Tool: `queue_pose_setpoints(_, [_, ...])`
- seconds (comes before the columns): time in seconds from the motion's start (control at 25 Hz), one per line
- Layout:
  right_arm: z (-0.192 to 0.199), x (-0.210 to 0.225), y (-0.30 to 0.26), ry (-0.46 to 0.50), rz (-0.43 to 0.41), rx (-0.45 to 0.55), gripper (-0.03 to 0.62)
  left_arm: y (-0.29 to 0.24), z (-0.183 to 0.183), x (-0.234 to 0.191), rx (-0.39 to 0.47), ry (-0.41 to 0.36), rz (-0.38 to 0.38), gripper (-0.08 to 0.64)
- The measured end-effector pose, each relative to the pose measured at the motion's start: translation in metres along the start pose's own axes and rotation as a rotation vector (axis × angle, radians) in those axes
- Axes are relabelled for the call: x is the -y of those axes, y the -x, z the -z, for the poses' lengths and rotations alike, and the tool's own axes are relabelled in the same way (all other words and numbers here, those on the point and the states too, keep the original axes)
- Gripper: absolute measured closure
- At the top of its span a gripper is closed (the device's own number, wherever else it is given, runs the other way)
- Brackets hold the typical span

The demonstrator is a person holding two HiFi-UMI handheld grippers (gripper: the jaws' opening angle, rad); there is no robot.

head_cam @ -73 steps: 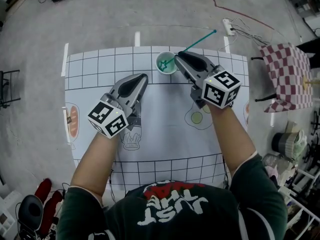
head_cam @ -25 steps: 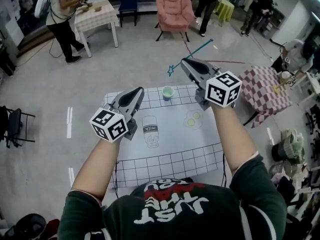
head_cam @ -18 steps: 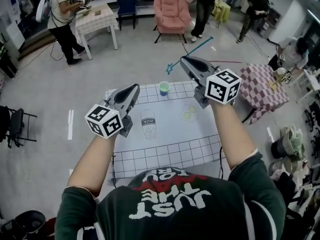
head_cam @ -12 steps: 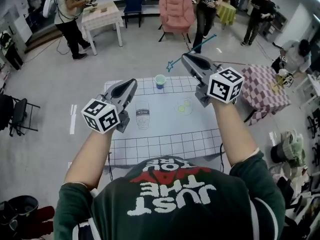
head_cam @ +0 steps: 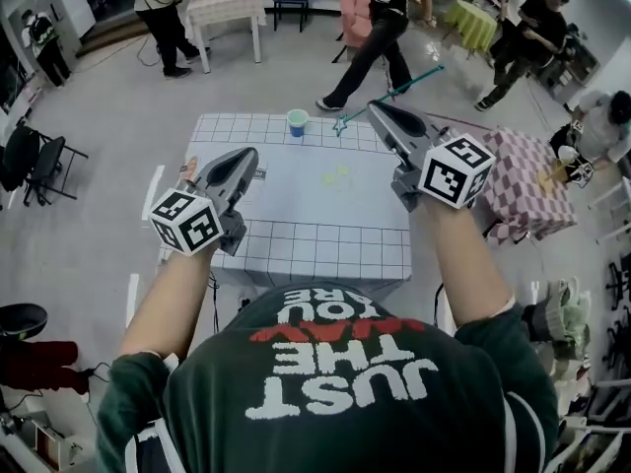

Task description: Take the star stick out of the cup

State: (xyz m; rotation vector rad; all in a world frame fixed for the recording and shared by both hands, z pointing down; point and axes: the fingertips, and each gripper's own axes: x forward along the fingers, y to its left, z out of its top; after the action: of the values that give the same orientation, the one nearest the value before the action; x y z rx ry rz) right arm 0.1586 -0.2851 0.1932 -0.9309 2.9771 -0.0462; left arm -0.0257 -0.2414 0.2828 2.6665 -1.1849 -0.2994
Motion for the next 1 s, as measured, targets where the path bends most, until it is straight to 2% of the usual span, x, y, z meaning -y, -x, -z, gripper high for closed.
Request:
queue_pose_setpoints(0.2, [0.019,-0.008,0.038,-0.048,-0.04,0.01,0.55,0.013,0.031,0.033,-0.048,0.01,-0.04,0.56])
queue_pose_setpoints(0.36, [0.046,-0.018,0.046,-0.105,-0.048,0.001,0.549,0.028,0.055,0.034,-0.096,0.018,-0.051,0.56])
queue_pose_setpoints(0.64, [0.107,-0.044,0.03,-0.204,-0.015,-0.057,0.549,0.055,0.102,-0.003,-0.175,0.065,-0.005,0.56])
queue_pose_setpoints(0.84, [0.166,-0.058,0.015,-0.336,0.051,-0.079,0.549,0.075,0.145,-0.033,-0.271,0.119,0.047,0.56])
queue_pose_setpoints(1.0, [0.215,-0.075,-0.003,-0.443,0.084,-0.119,0.549,0.1,0.171,-0.065,-0.319,0.177,0.054,0.56])
